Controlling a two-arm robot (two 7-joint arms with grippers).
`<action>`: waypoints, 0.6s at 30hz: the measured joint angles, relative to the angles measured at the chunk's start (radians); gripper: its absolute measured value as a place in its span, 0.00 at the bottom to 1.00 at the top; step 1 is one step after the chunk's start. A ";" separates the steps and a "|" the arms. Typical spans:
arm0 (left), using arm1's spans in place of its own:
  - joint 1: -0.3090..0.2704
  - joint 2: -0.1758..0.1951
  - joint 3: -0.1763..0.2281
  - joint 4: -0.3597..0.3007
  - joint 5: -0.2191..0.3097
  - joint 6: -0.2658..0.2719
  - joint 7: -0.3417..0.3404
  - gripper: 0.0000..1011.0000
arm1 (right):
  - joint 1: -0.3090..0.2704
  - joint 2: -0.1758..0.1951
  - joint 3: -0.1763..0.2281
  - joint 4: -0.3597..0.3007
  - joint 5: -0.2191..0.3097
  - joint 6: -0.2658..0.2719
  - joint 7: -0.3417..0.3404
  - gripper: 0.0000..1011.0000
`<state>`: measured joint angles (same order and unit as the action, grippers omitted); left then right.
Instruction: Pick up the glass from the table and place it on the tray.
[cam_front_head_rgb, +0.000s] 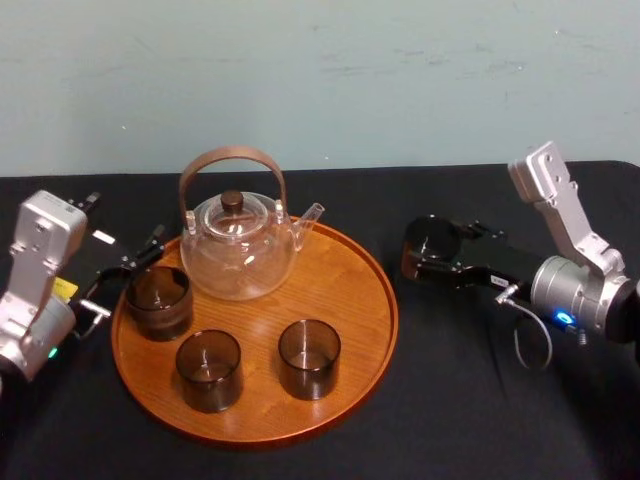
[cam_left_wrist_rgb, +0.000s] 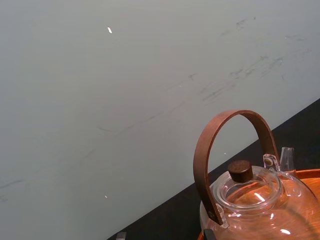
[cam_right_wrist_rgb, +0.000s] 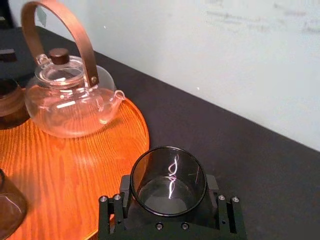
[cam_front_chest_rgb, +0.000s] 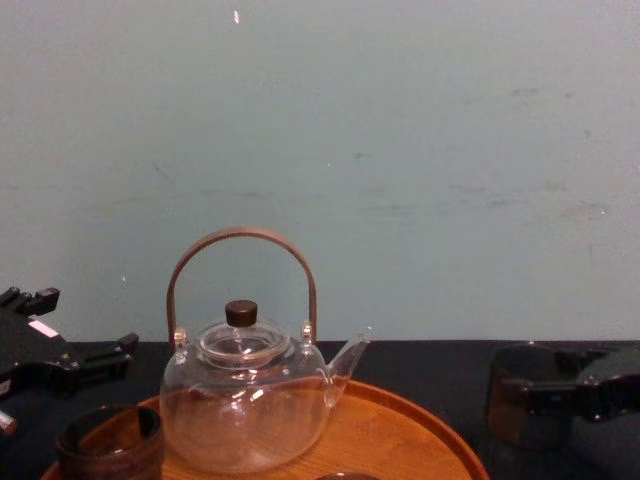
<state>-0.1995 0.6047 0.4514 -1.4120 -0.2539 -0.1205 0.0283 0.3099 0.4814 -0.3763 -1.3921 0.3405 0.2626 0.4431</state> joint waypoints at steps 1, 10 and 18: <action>0.000 0.000 0.000 0.000 0.000 0.000 0.000 0.99 | -0.002 0.003 0.001 -0.006 0.000 0.001 0.000 0.88; 0.000 0.000 0.000 0.000 0.000 0.000 0.000 0.99 | -0.018 0.032 0.003 -0.085 0.002 0.010 0.004 0.88; 0.000 0.000 0.000 0.000 0.000 0.000 0.000 0.99 | -0.004 0.037 -0.016 -0.105 0.001 0.008 0.024 0.88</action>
<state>-0.1995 0.6047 0.4514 -1.4120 -0.2539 -0.1205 0.0283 0.3064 0.5184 -0.3926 -1.4967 0.3419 0.2710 0.4668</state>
